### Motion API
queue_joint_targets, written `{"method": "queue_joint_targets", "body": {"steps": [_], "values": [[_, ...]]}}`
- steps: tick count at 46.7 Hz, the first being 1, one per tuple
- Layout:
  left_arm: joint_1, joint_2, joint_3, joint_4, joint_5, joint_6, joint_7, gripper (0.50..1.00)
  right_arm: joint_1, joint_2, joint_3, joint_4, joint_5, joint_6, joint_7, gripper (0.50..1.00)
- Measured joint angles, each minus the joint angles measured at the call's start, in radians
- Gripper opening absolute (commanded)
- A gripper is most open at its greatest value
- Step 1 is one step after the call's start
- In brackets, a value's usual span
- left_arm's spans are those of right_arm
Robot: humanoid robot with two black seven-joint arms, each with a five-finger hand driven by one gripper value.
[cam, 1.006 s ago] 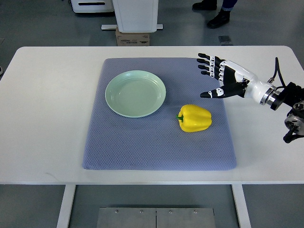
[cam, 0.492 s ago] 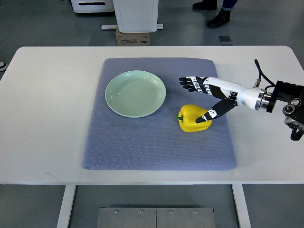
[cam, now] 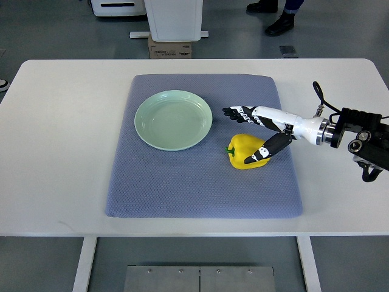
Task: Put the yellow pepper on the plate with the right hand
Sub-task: 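Close the right hand's fingers around the yellow pepper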
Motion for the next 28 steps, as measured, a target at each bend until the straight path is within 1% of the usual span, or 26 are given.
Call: {"method": "queue_joint_targets", "body": {"steps": [6, 12, 19, 25, 28], "values": [[0.000, 0.000, 0.000, 0.000, 0.000, 0.000, 0.000, 1.000, 0.005, 0.015, -0.040, -0.031, -0.008, -0.029, 0.011, 0.998], [0.000, 0.000, 0.000, 0.000, 0.000, 0.000, 0.000, 1.000, 0.021, 0.026, -0.096, -0.055, -0.013, -0.060, 0.039, 0.998], [0.000, 0.000, 0.000, 0.000, 0.000, 0.000, 0.000, 1.000, 0.025, 0.029, -0.135, -0.065, -0.014, -0.091, 0.044, 0.998], [0.000, 0.000, 0.000, 0.000, 0.000, 0.000, 0.000, 1.000, 0.026, 0.029, -0.140, -0.068, -0.014, -0.094, 0.044, 0.998], [0.000, 0.000, 0.000, 0.000, 0.000, 0.000, 0.000, 1.000, 0.027, 0.029, -0.140, -0.068, -0.014, -0.094, 0.044, 0.989]]}}
